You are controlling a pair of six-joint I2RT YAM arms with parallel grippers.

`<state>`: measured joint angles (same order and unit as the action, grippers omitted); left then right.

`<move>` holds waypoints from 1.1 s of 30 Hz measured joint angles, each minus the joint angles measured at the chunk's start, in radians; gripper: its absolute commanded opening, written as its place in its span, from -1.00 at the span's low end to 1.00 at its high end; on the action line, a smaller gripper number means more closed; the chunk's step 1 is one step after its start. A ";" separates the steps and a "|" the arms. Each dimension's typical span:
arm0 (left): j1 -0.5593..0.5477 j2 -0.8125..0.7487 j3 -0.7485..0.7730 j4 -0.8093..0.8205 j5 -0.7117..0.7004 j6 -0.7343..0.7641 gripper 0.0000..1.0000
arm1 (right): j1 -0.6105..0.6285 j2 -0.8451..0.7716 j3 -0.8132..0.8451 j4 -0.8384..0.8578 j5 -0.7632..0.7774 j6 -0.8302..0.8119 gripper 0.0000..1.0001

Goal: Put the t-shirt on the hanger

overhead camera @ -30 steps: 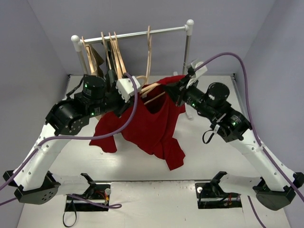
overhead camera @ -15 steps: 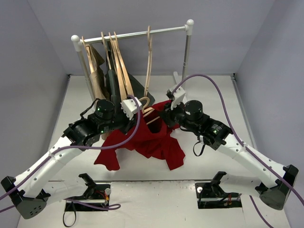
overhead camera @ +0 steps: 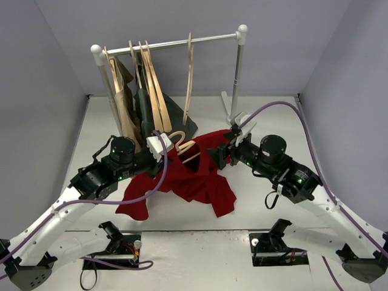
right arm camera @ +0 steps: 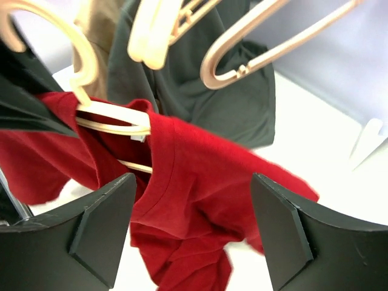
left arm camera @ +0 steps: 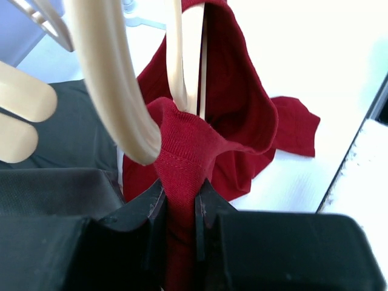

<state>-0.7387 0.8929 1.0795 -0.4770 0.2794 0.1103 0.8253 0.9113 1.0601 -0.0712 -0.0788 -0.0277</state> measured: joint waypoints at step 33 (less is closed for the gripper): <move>0.000 0.032 0.093 -0.231 0.238 0.231 -1.00 | -0.185 0.137 -0.001 -0.182 -0.588 -0.397 0.10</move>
<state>-0.7387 0.9248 1.1721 -0.7083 0.5176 0.3415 0.6404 1.0486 1.0586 -0.2527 -0.6665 -0.4244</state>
